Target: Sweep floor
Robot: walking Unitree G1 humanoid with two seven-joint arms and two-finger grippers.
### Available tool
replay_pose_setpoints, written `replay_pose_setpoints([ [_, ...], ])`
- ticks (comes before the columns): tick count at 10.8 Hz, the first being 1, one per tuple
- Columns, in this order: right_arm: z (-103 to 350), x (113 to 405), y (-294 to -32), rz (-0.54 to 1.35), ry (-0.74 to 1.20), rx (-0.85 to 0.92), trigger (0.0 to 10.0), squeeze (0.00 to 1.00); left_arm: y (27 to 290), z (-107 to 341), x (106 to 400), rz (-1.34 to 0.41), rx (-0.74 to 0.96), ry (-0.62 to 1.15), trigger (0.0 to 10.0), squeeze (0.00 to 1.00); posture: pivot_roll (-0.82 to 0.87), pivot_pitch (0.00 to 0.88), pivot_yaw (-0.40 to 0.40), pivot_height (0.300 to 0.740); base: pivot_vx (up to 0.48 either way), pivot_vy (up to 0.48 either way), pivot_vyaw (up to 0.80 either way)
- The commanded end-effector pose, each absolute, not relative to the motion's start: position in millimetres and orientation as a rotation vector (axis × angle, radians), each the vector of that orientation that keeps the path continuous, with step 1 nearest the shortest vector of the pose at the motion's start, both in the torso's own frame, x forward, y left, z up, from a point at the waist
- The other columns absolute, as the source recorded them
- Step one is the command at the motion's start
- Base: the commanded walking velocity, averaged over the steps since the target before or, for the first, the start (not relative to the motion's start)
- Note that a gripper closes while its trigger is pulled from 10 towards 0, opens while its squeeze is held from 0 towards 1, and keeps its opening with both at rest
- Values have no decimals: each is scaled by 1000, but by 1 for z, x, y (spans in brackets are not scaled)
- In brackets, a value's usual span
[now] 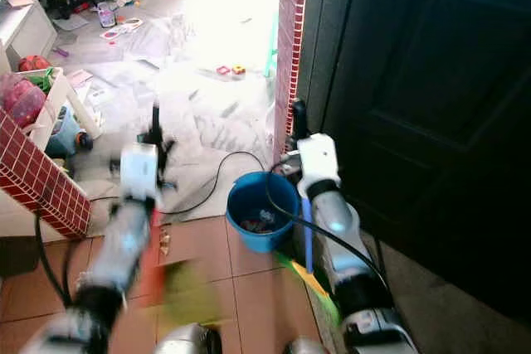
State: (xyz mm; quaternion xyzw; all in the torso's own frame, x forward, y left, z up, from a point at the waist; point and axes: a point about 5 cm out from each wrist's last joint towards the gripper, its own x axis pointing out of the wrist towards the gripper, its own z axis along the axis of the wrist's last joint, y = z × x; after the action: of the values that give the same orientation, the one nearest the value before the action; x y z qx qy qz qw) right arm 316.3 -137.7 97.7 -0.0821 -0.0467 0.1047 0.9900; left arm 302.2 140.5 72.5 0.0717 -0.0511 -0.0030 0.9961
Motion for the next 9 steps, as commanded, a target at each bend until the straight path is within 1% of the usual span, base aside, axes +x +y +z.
replay_pose_setpoints([
  [1,105,317,-140,205,-127,-165,10000,0,142,94,308,10,120,-209,10000,0,-66,0,43,740,0,0,0],
  [2,106,318,-150,185,-124,-171,10000,0,151,91,302,79,64,-182,10000,0,-73,0,45,740,0,0,0],
  [4,105,319,-165,121,-104,-123,10000,0,147,89,294,-2,19,-150,10000,0,-81,0,34,740,0,0,0],
  [5,94,316,-174,73,-52,-70,10000,0,142,84,280,-55,21,-129,10000,0,-78,0,39,740,0,0,0],
  [7,98,314,-180,47,-70,-15,10000,0,136,80,257,-157,56,-119,10000,0,-67,0,48,740,0,0,0],
  [8,106,314,-185,16,-101,17,10000,0,139,77,249,-158,76,-110,10000,0,-81,0,62,740,0,0,0],
  [9,115,313,-190,-12,-131,48,10000,0,148,75,245,-107,53,-93,10000,0,-93,0,62,740,0,0,0],
])
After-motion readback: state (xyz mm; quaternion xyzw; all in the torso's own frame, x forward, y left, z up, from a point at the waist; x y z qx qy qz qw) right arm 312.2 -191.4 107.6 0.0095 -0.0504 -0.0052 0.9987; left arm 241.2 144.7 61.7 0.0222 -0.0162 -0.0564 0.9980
